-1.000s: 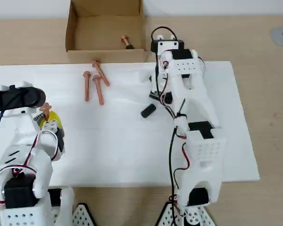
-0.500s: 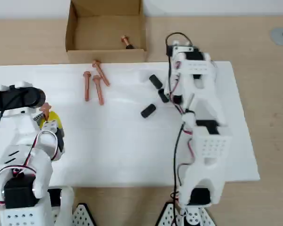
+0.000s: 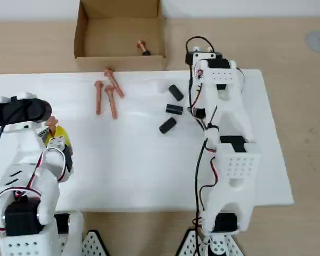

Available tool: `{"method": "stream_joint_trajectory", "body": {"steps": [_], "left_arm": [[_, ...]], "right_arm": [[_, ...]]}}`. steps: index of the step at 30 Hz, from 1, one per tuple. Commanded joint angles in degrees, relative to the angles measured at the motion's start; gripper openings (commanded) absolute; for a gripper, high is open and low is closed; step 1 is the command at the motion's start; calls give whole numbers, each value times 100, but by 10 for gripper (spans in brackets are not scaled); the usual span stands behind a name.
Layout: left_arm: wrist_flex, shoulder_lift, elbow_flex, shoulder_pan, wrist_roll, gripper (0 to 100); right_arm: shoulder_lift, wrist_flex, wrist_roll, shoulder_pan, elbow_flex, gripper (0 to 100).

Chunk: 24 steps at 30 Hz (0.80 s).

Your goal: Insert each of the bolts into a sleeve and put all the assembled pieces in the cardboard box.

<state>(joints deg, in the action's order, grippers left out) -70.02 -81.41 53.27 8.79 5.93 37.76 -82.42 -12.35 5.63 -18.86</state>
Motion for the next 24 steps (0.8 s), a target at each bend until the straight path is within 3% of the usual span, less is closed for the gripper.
{"method": "stream_joint_trajectory", "body": {"steps": [1, 4, 12, 24], "left_arm": [[70, -48, -53, -18, 26, 9], [70, -48, -44, -18, 18, 9], [53, -48, -220, -18, 35, 9], [-308, -48, -1222, -53, 35, 9]], "right_arm": [[365, -9, 589, 347, 92, 72], [356, -18, 738, 409, 92, 7], [321, -193, 738, 391, -198, 9], [321, -2004, 738, 382, -3565, 9]]}}
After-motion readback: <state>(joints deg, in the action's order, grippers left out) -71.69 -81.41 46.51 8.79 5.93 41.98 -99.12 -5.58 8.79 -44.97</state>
